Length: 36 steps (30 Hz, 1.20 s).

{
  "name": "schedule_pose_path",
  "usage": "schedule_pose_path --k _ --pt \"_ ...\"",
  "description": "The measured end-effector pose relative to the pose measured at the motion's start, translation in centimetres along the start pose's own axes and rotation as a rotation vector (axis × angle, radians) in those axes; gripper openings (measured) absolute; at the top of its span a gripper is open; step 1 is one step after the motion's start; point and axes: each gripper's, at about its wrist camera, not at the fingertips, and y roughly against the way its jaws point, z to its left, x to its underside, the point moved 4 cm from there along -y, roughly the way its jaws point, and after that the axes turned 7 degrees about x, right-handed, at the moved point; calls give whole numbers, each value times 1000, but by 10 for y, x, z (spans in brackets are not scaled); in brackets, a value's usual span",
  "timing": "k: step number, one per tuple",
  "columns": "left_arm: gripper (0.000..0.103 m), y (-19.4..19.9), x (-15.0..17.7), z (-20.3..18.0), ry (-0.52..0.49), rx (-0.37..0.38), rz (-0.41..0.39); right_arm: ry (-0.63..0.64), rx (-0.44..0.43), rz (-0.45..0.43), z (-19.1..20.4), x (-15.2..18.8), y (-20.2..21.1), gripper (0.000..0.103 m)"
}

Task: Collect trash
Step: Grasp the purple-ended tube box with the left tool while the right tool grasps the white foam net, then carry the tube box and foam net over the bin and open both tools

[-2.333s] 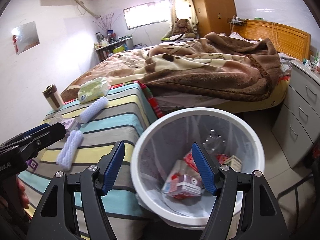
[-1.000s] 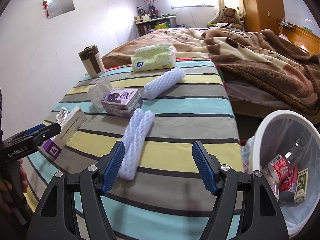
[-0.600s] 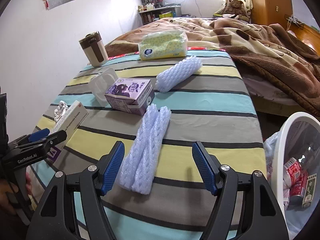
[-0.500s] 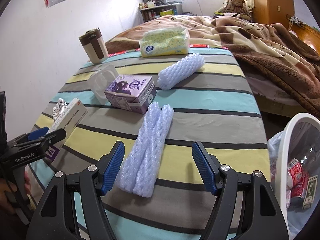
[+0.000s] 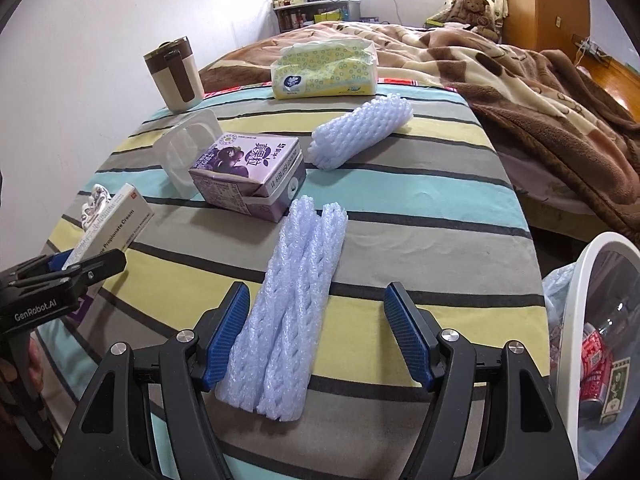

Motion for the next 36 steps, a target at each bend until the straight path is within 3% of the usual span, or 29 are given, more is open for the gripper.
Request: schedule_pose_path --k 1,7,15,22,36 --pt "59 0 -1 0 3 -3 1 2 4 -1 0 0 0 56" --pt "51 -1 -2 0 12 -4 1 2 4 0 0 0 -1 44" --pt "26 0 -2 -2 -1 -14 -1 2 5 -4 1 2 0 33" --pt "25 3 3 -7 -1 2 -7 -3 6 -23 1 3 4 26" --pt "25 35 5 -33 -23 45 -65 -41 -20 -99 -9 2 32 25"
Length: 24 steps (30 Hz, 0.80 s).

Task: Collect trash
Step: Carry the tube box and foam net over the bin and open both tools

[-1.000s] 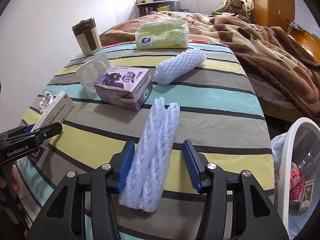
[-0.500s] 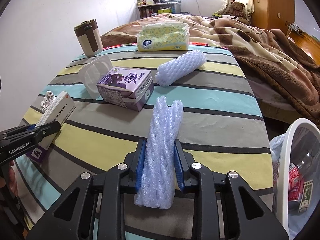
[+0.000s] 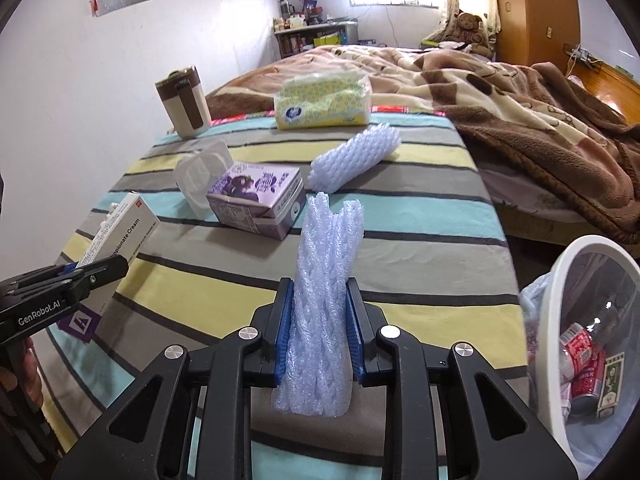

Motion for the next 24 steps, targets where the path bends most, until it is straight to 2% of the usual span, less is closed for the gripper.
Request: schedule_pose_path --k 15,24 --pt "25 32 -3 -65 -79 88 -70 -68 21 -94 -35 -1 43 25" --pt "25 41 -6 -111 -126 157 -93 -123 73 -145 -69 0 67 25"
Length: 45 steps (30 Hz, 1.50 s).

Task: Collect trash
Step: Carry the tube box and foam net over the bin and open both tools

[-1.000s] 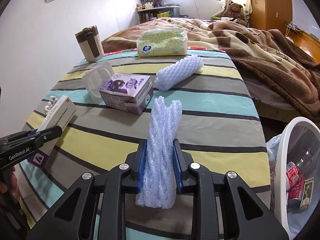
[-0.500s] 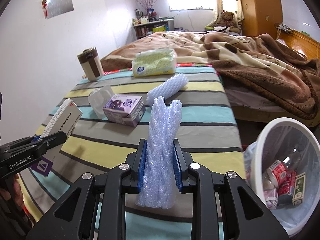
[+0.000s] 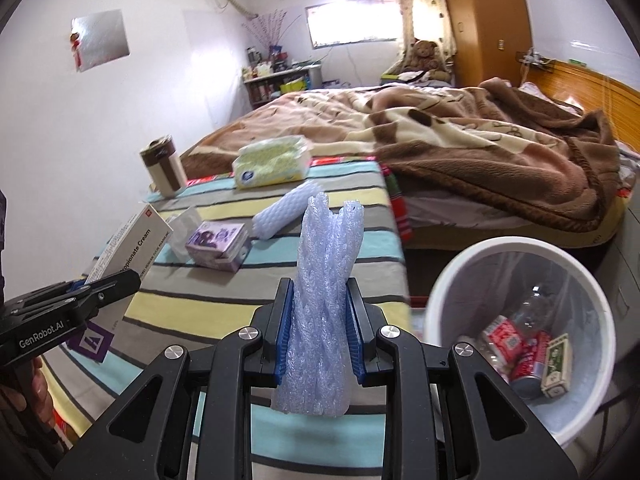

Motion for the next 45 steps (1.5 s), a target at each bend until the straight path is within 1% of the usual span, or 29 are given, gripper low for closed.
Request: schedule_pose_path --k 14,22,28,37,45 --pt "25 -15 -14 -78 -87 106 -15 -77 86 -49 -59 -4 24 25" --pt "25 -37 -18 -121 -119 204 7 -120 142 -48 -92 -3 26 25" --pt "25 -58 -16 -152 -138 257 38 -146 171 -38 -110 -2 24 25" --pt "25 -81 -12 -187 -172 287 65 -169 202 -21 -128 4 23 25" --pt "25 -98 -8 -206 -188 303 86 -179 230 -1 -141 7 19 25"
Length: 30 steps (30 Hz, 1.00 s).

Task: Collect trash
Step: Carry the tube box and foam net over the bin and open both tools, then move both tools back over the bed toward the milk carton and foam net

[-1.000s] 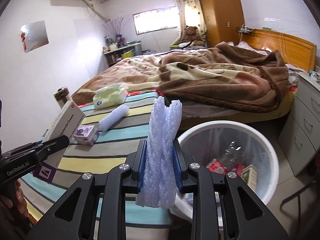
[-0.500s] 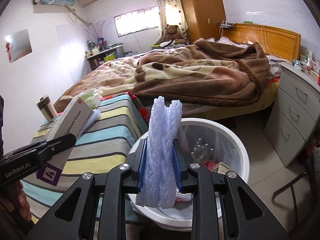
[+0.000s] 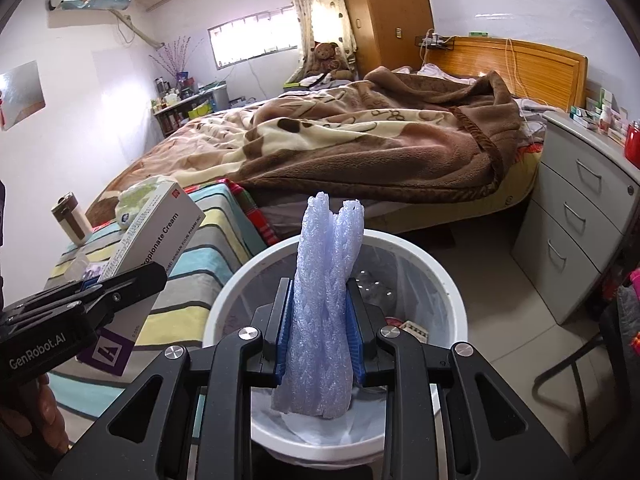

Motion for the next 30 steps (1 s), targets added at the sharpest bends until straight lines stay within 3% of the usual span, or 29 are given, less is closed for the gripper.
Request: schedule_pose_path --k 16,21,23,25,27,30 --pt "26 -30 -1 -14 -6 35 33 6 24 59 -12 6 -19 26" --pt "47 -29 -2 -14 9 55 24 -12 26 65 -14 8 -20 28" --pt "48 -25 -3 -12 14 60 16 -12 32 65 -14 8 -20 31" --pt "48 -21 -4 -10 19 58 7 -11 30 68 -14 8 -21 48" --pt "55 -16 -5 -7 23 53 -2 -17 19 65 -13 7 -20 55" --pt "56 -9 -5 -4 28 51 -14 -13 16 60 -10 8 -17 55"
